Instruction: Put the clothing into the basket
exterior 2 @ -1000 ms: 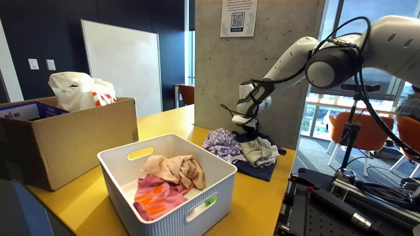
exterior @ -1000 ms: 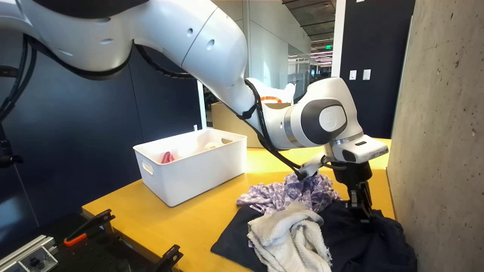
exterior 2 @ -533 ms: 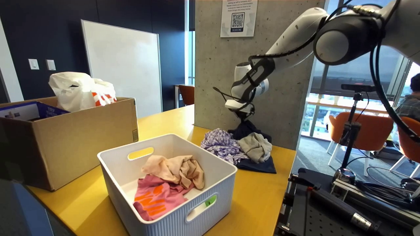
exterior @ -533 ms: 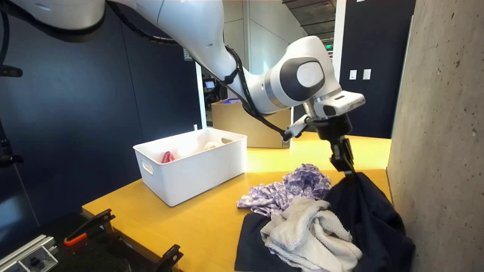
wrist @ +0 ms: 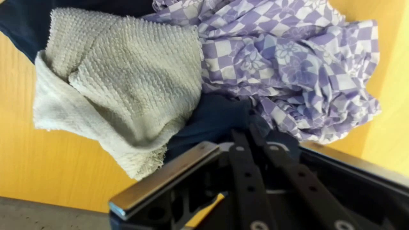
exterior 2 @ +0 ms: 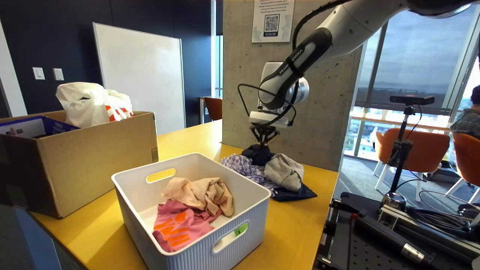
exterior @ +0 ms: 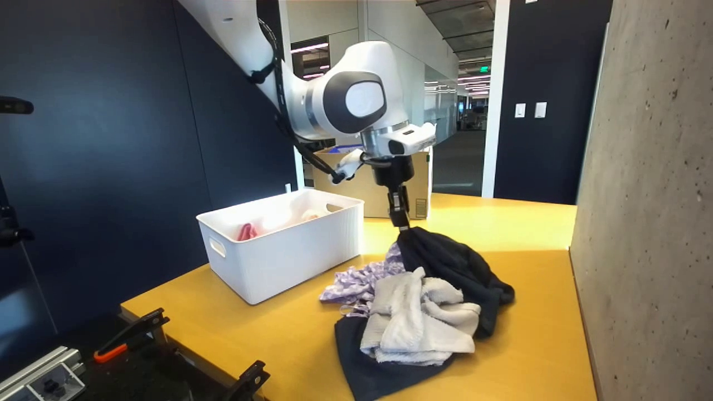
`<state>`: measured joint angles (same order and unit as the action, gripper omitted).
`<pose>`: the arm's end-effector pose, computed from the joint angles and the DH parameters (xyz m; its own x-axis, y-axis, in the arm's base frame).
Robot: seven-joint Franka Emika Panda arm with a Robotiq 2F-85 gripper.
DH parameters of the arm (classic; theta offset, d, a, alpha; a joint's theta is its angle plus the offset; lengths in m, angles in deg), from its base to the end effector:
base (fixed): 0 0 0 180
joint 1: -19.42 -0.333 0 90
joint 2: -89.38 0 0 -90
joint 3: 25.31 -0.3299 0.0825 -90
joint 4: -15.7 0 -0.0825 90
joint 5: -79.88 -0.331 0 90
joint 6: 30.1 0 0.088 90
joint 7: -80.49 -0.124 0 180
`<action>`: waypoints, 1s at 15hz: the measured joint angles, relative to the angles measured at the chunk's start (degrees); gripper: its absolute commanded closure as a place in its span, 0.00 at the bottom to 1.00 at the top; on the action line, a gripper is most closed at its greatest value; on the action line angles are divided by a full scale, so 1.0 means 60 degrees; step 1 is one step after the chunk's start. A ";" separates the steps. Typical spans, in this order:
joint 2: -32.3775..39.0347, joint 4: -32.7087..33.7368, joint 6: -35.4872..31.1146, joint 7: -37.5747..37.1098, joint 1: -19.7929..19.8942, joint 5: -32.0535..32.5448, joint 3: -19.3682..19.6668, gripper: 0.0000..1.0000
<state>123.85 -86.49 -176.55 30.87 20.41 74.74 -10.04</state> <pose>0.6302 -0.1622 0.2784 0.3833 -0.9036 0.1911 -0.9097 -0.4052 -0.0910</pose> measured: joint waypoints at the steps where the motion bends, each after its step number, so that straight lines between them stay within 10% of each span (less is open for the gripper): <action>1: -0.0212 -0.0307 0.0016 0.0319 0.0053 -0.0038 -0.0228 0.99; 13: 0.0718 0.0480 0.3843 0.5581 0.1302 -0.1273 -0.1664 0.99; 14: 0.0991 0.0872 0.4309 0.5725 0.1370 -0.1271 -0.1659 0.95; 15: 0.1257 0.1259 0.4679 0.5796 0.1429 -0.1268 -0.1649 0.69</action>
<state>131.39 -78.93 -148.47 65.65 28.99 67.13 -19.94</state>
